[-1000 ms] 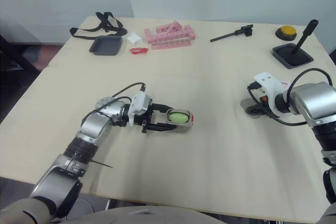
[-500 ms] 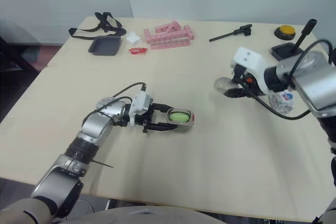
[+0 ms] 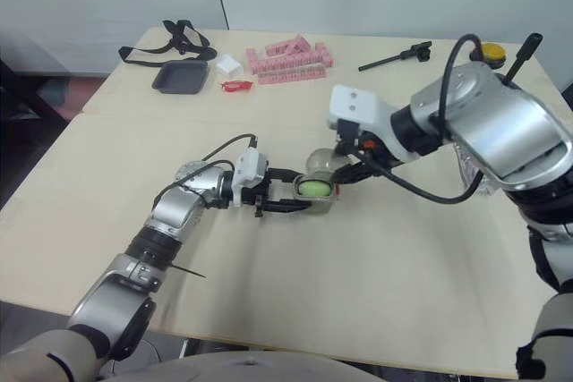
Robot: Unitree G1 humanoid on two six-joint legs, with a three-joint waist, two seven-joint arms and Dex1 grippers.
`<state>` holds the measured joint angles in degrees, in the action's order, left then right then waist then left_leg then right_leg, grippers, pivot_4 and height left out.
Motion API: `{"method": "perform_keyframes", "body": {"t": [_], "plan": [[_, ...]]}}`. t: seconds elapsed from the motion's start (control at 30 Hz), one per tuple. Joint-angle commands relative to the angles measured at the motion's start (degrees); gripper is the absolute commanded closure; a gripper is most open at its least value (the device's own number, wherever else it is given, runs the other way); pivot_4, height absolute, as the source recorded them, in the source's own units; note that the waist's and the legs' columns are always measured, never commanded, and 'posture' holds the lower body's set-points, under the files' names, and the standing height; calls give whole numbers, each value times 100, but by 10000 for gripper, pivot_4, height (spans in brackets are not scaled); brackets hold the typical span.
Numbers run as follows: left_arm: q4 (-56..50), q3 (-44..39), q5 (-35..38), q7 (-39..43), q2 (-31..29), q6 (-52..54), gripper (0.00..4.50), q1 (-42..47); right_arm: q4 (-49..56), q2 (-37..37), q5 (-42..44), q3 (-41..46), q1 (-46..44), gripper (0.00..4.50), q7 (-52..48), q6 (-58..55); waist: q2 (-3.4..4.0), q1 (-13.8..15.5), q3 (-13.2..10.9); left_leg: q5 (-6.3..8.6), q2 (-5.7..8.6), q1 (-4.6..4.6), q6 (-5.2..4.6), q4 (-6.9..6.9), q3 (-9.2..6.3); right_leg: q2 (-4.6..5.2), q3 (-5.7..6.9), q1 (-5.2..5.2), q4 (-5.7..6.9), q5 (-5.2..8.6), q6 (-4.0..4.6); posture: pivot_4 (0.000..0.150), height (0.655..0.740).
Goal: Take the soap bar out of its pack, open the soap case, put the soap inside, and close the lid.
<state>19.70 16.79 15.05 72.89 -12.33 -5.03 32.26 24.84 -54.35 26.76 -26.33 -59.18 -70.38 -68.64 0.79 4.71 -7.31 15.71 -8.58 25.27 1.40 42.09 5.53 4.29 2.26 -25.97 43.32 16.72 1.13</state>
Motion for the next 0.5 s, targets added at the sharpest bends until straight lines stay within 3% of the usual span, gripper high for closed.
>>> {"method": "perform_keyframes", "body": {"t": [0.03, 0.5], "plan": [[-10, -94, -4, -39, -3, -73, 25426, 97, 183, 31, 8, -41, -194, 25312, 4, 22, 0, 5, 0, 0, 0, 0, 0, 0, 0, 0, 0, 0, 0, 0, 0, 1500, 7109], [-64, -75, 0, -51, 1, -49, 25426, 75, 152, 199, -171, -429, -143, 25312, 98, 223, 0, 1, 0, -1, 0, 1, 2, 0, 0, 0, -1, -1, 3, -1, -2, 1500, 7109]]}}
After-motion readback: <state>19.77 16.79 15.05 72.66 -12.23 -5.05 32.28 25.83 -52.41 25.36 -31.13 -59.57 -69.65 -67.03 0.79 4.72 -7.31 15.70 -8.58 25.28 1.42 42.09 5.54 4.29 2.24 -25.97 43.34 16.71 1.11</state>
